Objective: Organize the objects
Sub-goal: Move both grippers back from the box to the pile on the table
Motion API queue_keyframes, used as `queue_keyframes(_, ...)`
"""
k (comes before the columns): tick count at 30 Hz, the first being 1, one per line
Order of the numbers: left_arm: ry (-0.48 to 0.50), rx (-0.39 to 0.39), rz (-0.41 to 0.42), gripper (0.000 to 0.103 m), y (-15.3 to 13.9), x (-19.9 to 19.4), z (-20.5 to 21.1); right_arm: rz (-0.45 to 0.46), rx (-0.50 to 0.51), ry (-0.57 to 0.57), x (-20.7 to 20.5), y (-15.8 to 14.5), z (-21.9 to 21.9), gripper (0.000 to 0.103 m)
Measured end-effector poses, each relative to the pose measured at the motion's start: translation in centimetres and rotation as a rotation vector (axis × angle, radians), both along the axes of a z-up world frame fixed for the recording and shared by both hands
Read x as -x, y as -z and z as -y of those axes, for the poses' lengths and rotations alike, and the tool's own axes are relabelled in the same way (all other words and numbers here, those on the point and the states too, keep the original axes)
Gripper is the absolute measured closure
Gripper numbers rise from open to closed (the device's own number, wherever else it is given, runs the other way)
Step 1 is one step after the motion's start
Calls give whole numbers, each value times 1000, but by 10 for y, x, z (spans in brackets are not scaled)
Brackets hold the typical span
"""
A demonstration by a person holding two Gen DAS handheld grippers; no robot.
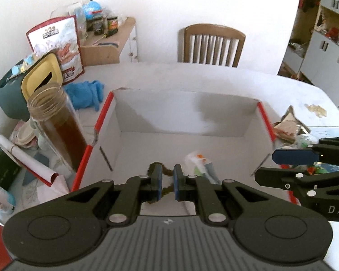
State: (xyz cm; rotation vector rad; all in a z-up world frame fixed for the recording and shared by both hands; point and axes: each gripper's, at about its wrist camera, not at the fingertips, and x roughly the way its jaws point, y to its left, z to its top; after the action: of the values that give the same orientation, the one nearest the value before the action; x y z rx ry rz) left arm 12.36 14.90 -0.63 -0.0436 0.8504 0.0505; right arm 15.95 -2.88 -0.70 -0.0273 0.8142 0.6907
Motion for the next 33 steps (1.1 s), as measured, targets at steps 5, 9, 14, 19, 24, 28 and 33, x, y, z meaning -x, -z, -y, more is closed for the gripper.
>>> queue_keyframes(5,10,48,39,94,-11,12,11,20,-31,11,10,-11,21,56)
queue_keyframes(9,23,82,67,94,-19,20,24,54,-55,23,21,-22,40,47)
queue_keyframes(14,28,83,78,94,-24,27,42,74,-78,67,33,-31,71,42)
queue_keyframes(19,43,96,112,93,-27,34,60,88,-78,133,49,-33,109,32)
queue_keyframes(24,71,130,113,81,-25,34,78,91,-55,221,61,-27,150,30)
queue_keyframes(28,102,149,128,41,-23,35,97,76,-41,298,70,-18,183,29)
queue_keyframes(33,128,147,140,29,-20,33,121,54,-22,359,78,-9,218,29)
